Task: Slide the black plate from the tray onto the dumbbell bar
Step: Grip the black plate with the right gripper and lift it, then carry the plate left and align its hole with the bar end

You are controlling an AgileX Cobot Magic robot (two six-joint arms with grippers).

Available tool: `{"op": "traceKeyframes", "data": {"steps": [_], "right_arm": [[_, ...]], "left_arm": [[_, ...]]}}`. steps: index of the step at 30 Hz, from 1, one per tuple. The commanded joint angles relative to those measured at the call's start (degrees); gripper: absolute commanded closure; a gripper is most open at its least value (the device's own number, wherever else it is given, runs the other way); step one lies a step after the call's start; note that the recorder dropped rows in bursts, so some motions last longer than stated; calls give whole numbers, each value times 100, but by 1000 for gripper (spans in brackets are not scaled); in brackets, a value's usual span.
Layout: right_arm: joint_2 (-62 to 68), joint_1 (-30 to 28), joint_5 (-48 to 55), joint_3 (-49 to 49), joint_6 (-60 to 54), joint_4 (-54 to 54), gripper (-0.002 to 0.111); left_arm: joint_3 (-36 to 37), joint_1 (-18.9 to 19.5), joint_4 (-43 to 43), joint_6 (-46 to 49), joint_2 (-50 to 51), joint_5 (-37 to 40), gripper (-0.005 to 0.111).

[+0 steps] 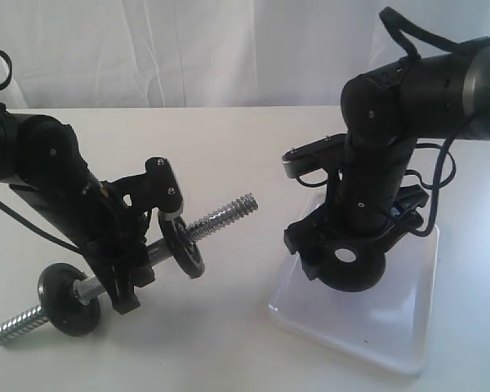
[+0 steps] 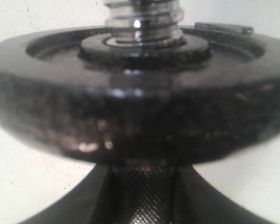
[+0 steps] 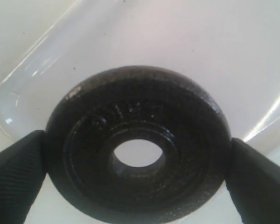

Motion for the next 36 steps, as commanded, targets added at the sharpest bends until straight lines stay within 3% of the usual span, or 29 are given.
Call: {"op": "traceKeyframes", "data": {"steps": [1, 13, 21, 29, 36], "right_arm": [[-269, -25, 85, -86, 37, -31, 108], [-1251, -148, 133, -117, -1151, 1313, 108], [-1352, -810, 340, -117, -2608, 3232, 108], [-1291, -1477, 902, 6, -4037, 5369, 108], [-892, -1932, 1510, 130, -4763, 6533, 108]], "left_arm": [[-145, -1, -268, -51, -271, -187, 107], [-145, -55, -268, 127, -271, -141, 107], [-145, -448, -268, 682, -271, -31, 107], [-145, -469, -268, 682, -271, -41, 107], [-145, -469, -268, 682, -281, -64, 107]]}}
